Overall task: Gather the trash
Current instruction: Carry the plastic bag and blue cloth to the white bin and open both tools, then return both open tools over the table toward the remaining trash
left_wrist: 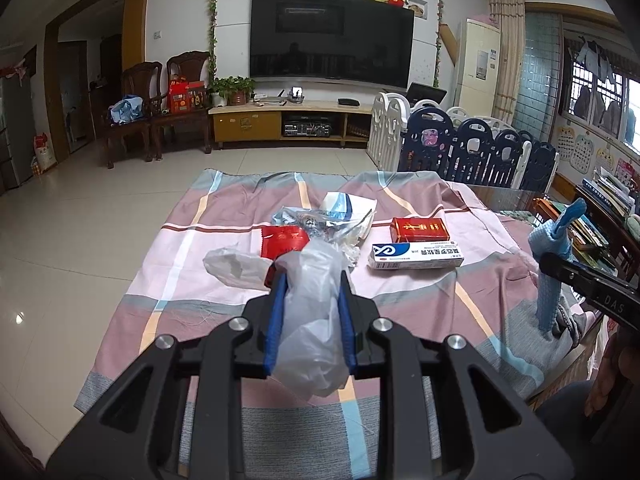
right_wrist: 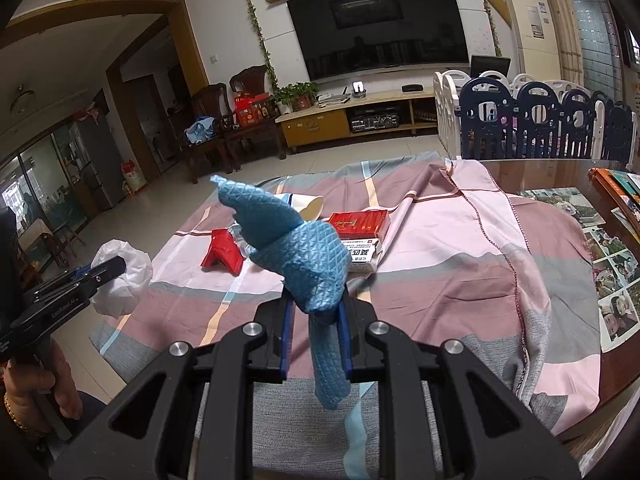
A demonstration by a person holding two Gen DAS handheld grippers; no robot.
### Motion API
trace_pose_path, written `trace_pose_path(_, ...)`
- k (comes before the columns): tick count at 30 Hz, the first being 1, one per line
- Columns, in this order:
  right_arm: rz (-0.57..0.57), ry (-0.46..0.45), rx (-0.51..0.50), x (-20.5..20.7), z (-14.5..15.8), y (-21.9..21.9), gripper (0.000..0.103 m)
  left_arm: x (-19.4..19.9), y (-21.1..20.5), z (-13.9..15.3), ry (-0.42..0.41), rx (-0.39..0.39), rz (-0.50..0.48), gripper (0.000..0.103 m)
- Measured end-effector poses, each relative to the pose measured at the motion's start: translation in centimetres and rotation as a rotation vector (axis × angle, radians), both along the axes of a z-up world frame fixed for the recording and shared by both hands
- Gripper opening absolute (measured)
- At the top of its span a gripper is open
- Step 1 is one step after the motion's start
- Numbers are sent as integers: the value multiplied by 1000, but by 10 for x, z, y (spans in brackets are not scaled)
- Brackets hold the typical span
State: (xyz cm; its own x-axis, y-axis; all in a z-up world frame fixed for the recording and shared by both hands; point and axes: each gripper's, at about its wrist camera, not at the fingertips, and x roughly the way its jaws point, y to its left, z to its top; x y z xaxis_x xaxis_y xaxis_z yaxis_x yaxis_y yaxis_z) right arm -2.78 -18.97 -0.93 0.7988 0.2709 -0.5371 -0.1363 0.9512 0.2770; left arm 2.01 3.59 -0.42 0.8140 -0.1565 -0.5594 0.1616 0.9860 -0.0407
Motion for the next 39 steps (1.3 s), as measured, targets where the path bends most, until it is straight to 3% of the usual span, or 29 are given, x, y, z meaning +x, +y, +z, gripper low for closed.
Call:
trace_pose_path(4, -43, -37, 95, -14, 9, -26, 20, 0, 1, -1, 2, -1, 6, 25)
trace_pose_path(8, -128, -83, 102, -57, 28, -75, 21, -2, 1, 0, 0, -1, 5, 25)
trace_pose_path(12, -268, -98, 27, -120, 35, -149, 25, -4, -6, 0, -8, 30, -15, 25)
trace_pose_path(16, -442, 6, -51, -180, 4, -225, 33, -7, -24, 1, -13, 67, -42, 25)
trace_pose_path(17, -466, 33, -67, -190, -7, -235, 48, -9, -35, 1, -2, 55, -72, 25)
trace_pose_path(18, -491, 73, -81, -199, -19, -247, 72, -13, -47, 3, 9, 34, -107, 25)
trace_pose_path(19, -521, 135, -90, -209, -33, -259, 80, -19, -63, 6, 10, 19, -144, 25)
trace_pose_path(22, -613, 191, -112, -239, -49, -282, 83, -41, -127, 18, 9, -24, -304, 25)
trace_pose_path(26, -749, 47, -29, -283, -24, -298, 89, -80, -243, 30, 45, -49, -575, 28)
trace_pose_path(29, -782, -57, -15, -301, 6, -295, 90, -119, -333, 34, 72, -33, -793, 28)
trace_pose_path(30, -778, -80, -23, -299, 17, -296, 90, -133, -364, 35, 87, -33, -869, 31)
trace_pose_path(32, -780, -138, -57, -300, 37, -291, 90, -150, -401, 32, 109, -16, -941, 54)
trace_pose_path(33, -773, -161, -68, -298, 47, -290, 94, -156, -418, 27, 124, 20, -951, 79)
trace_pose_path(36, -725, -169, -81, -285, 57, -286, 94, -155, -419, 22, 100, 65, -887, 83)
trace_pose_path(39, -675, -147, -74, -269, 50, -267, 94, -129, -372, 28, 103, 3, -788, 87)
